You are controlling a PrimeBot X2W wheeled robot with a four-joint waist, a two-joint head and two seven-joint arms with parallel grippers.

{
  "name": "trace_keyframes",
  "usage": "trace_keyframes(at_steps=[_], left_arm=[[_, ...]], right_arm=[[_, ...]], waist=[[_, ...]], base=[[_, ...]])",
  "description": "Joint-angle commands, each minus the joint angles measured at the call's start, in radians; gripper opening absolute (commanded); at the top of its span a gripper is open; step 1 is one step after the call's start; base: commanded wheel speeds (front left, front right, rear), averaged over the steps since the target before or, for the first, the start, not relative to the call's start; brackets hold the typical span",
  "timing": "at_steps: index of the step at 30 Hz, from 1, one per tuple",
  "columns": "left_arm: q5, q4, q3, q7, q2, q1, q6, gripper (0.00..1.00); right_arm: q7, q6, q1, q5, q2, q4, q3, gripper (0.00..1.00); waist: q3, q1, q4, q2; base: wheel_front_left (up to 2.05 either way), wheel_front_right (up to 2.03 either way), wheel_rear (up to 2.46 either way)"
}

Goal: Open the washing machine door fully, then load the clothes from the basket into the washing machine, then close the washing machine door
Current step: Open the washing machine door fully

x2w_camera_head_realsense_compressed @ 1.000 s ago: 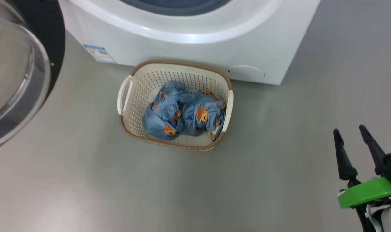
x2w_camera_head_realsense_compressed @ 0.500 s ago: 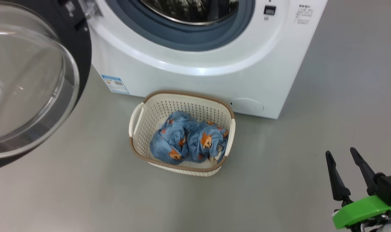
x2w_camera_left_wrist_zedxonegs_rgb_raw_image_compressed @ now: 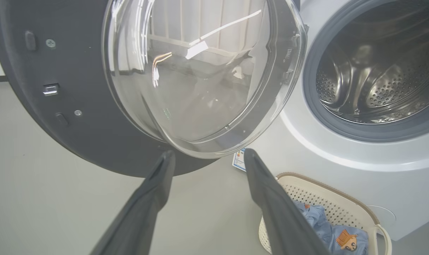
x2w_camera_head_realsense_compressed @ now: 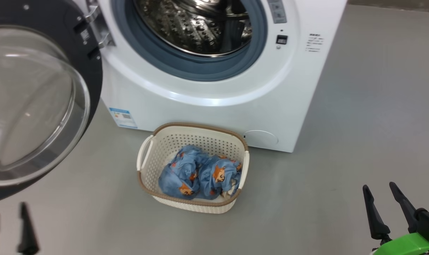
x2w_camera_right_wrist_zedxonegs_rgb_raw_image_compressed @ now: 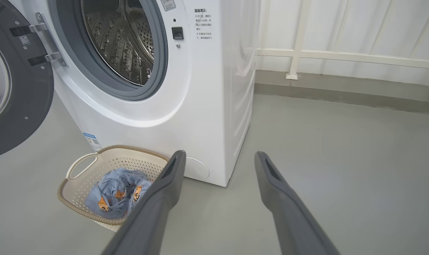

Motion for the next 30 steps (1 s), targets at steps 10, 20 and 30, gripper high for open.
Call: trace_keyframes(at_steps=[10,20,30], left_arm=[[-0.063,-0.123,-0.15,-0.006,0.048,0.026,-0.003,1.0],[-0.1,-0.168,-0.25,-0.006,0.064,0.025,-0.003,1.0],[-0.111,-0.176,-0.268,-0.006,0.071,0.021,-0.003,1.0]], right_arm=[[-0.012,0.003,0.011,0.023,-0.012,-0.042,-0.004,1.0],[-0.012,0.003,0.008,0.023,-0.002,-0.053,-0.021,1.0],[-0.012,0.003,0.015,0.024,0.009,-0.058,-0.039,1.0]], waist=[[-0.012,0.0,-0.119,0.0],[-0.008,0.0,-0.232,0.0],[-0.006,0.0,-0.287,0.0]], base=[[0.0,0.0,0.0],[0.0,0.0,0.0],[0.0,0.0,0.0]])
